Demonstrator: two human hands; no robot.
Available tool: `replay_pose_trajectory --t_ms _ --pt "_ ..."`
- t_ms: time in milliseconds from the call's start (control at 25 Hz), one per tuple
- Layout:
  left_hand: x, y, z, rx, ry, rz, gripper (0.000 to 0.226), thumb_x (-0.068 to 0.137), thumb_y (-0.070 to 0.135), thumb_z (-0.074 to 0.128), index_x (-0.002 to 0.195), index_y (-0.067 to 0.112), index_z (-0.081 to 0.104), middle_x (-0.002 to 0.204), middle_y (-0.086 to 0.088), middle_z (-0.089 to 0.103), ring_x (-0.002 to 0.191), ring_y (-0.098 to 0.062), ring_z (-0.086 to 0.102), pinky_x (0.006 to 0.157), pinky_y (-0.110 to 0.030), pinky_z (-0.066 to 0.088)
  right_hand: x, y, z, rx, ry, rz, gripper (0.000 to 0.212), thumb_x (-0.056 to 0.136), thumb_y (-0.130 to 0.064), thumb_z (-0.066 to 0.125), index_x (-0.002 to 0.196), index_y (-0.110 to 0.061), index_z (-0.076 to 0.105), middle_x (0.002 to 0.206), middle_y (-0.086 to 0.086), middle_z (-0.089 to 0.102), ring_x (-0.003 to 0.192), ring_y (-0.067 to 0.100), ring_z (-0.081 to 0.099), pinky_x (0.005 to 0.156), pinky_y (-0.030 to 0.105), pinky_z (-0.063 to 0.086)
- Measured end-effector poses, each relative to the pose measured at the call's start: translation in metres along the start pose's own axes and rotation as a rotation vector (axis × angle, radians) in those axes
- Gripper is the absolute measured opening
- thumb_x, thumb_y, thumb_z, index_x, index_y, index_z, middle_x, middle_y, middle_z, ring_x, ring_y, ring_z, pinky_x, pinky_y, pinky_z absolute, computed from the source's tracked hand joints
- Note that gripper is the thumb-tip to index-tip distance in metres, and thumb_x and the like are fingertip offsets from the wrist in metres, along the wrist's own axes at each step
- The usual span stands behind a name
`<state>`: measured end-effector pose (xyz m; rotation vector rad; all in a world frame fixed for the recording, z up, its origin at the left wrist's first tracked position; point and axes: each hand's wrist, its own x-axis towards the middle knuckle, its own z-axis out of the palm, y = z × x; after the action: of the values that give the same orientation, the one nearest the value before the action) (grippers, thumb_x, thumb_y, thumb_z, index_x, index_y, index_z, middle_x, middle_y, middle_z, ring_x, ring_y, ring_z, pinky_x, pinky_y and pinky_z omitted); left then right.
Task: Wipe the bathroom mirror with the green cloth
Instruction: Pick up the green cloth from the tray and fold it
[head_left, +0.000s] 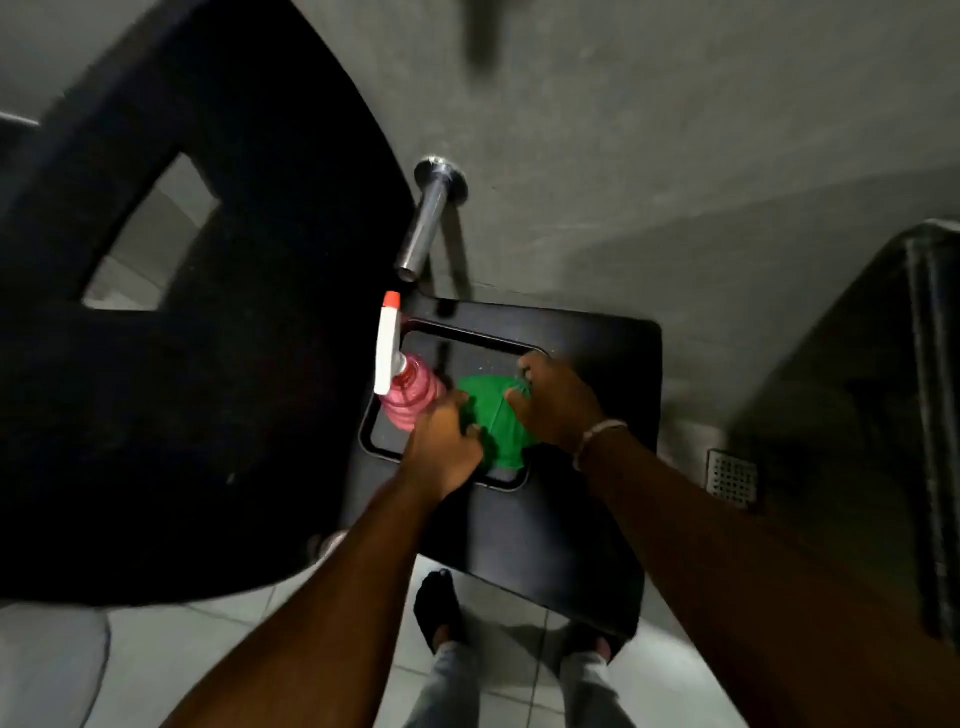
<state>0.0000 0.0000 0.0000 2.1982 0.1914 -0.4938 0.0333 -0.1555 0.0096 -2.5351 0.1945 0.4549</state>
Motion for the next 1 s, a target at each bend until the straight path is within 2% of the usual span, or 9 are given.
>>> replay_pose_trajectory --t_ms 160,320,400,480,600,680,760,880,1000 --pt "0.018 -0.021 0.031 -0.061 0.067 -0.015 0.047 0.075 0.0 0.057 0.121 0.002 0.053 0.115 -0.02 0.065 0.108 -0.031 0.061 0.088 -0.027 0.043 0.022 0.0 0.041 -0.119 -0.121 0.122 0.059 0.083 -0.038 0.069 0.127 -0.007 0.043 0.129 0.023 0.059 0.117 0.041 0.058 0.094 0.042 0.049" --pt "0.015 -0.011 0.032 -0.366 0.121 -0.021 0.046 0.069 -0.005 0.056 0.106 0.021 0.056 0.107 -0.009 0.067 0.1 -0.027 0.065 0.084 -0.025 0.048 0.017 -0.003 0.034 0.038 -0.077 0.17 0.043 0.078 -0.024 0.074 0.115 -0.006 0.061 0.123 0.02 0.066 0.115 0.036 0.062 0.096 0.038 0.051" --pt "0.009 0.005 0.019 -0.563 0.084 -0.068 0.048 0.068 -0.01 0.054 0.11 0.012 0.055 0.111 -0.014 0.067 0.098 -0.029 0.066 0.086 -0.032 0.053 0.003 -0.008 0.013 0.162 -0.046 0.162 0.038 0.076 -0.02 0.075 0.113 -0.01 0.068 0.119 0.015 0.071 0.113 0.029 0.065 0.096 0.03 0.049" --pt "0.002 0.031 0.0 -0.645 0.028 -0.067 0.049 0.07 -0.022 0.052 0.114 -0.001 0.053 0.109 -0.018 0.066 0.085 -0.016 0.068 0.077 -0.02 0.056 -0.019 -0.02 -0.02 0.25 0.018 0.107 0.037 0.076 -0.014 0.076 0.111 -0.007 0.07 0.115 0.014 0.072 0.108 0.026 0.066 0.095 0.025 0.046" --pt "-0.012 0.097 -0.038 -0.642 -0.045 0.041 0.047 0.071 -0.021 0.062 0.112 -0.001 0.056 0.095 -0.007 0.066 0.068 0.006 0.066 0.068 -0.009 0.052 -0.047 -0.032 -0.1 0.483 0.12 -0.034 0.031 0.078 0.005 0.072 0.109 0.008 0.065 0.108 0.026 0.069 0.095 0.025 0.068 0.094 0.037 0.051" --pt "-0.027 0.152 -0.062 -0.695 -0.076 0.16 0.044 0.071 -0.016 0.067 0.112 -0.006 0.056 0.093 -0.007 0.068 0.071 0.004 0.067 0.073 -0.014 0.055 -0.067 -0.039 -0.163 0.654 0.159 -0.109 0.029 0.081 0.013 0.065 0.11 0.009 0.062 0.103 0.02 0.067 0.075 -0.001 0.066 0.079 0.019 0.054" --pt "-0.043 0.215 -0.081 -0.728 -0.088 0.3 0.042 0.072 -0.016 0.067 0.111 -0.01 0.056 0.09 -0.006 0.068 0.07 0.004 0.067 0.072 -0.014 0.055 -0.088 -0.05 -0.229 0.777 0.236 -0.162 0.029 0.083 0.016 0.061 0.111 0.009 0.06 0.095 0.01 0.065 0.062 -0.012 0.061 0.068 0.007 0.051" --pt "-0.076 0.313 -0.099 -0.762 -0.088 0.485 0.034 0.073 -0.015 0.066 0.104 -0.004 0.058 0.088 -0.007 0.067 0.069 0.003 0.066 0.074 -0.018 0.055 -0.126 -0.069 -0.319 0.861 0.446 -0.278 0.029 0.081 0.017 0.061 0.108 0.005 0.062 0.087 0.002 0.065 0.069 -0.006 0.062 0.074 0.013 0.052" --pt "-0.118 0.416 -0.11 -0.782 -0.053 0.677 0.029 0.074 -0.009 0.069 0.098 0.003 0.059 0.089 -0.009 0.067 0.075 -0.009 0.065 0.074 -0.023 0.054 -0.174 -0.082 -0.417 0.825 0.703 -0.47 0.038 0.078 0.016 0.063 0.101 -0.015 0.065 0.095 -0.007 0.067 0.082 -0.004 0.062 0.08 0.013 0.05"
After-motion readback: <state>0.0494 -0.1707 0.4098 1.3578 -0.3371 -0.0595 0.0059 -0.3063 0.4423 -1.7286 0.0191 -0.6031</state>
